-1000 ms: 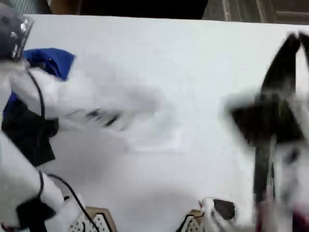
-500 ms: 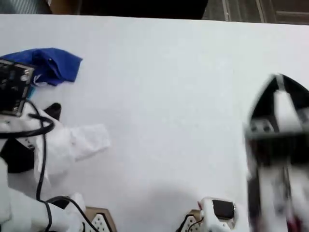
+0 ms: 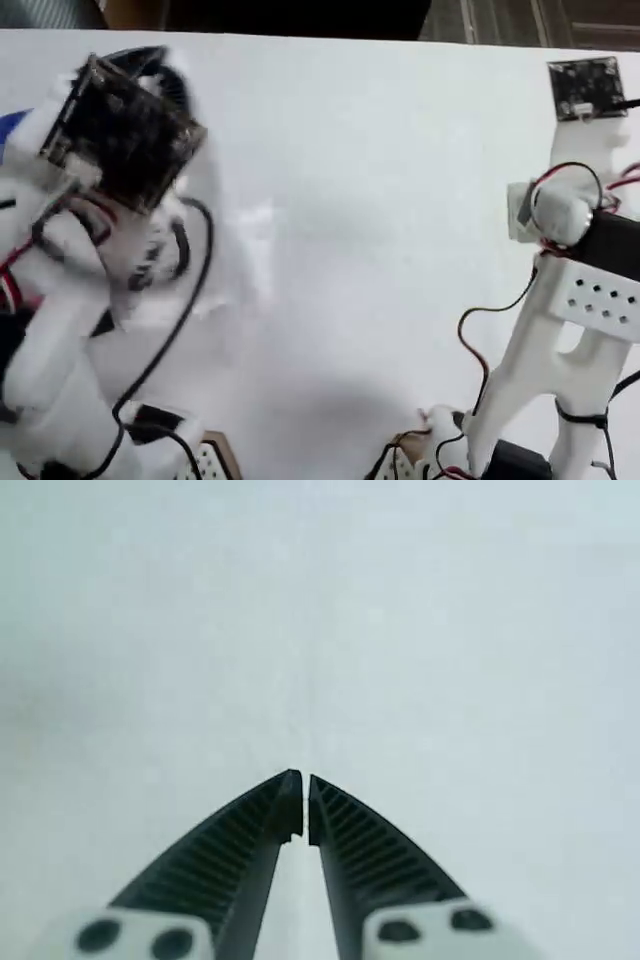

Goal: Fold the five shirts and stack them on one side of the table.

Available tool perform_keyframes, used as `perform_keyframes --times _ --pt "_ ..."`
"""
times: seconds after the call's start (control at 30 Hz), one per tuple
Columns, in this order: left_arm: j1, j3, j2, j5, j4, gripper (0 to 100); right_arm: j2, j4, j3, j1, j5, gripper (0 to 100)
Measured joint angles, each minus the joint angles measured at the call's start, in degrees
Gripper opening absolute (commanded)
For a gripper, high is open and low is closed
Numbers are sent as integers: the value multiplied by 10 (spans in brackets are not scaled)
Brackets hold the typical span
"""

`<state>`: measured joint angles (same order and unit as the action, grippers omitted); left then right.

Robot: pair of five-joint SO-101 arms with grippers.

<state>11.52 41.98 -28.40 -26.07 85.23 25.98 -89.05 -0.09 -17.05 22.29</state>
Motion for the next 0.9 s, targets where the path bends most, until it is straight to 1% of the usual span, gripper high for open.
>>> perform_keyframes --times 0.1,0.17,0.27,0.33,0.4,0.47,0.57,0.67,0.8,0.9 --pt "39 66 -3 52 -13 24 -1 0 24 -18 0 25" --pt "45 96 -10 81 -15 24 -1 0 35 -24 0 25" --pt "47 106 -13 96 -5 24 -1 -5 37 -23 0 31" --pt "47 85 -13 98 17 24 -1 -7 37 -21 -4 69" --pt "38 32 -9 92 44 24 -1 -7 38 -9 -6 125" --pt "14 -36 10 79 62 24 -2 -11 39 13 -6 173" --pt "-48 -178 30 52 61 24 -1 -21 39 47 -16 186" --pt "-131 -334 49 3 0 24 -2 -27 39 82 -16 180" --pt "-243 -535 72 -77 -127 24 -1 -39 39 126 -16 180" --pt "-309 -652 82 -141 -215 24 -1 -43 60 178 -16 180"
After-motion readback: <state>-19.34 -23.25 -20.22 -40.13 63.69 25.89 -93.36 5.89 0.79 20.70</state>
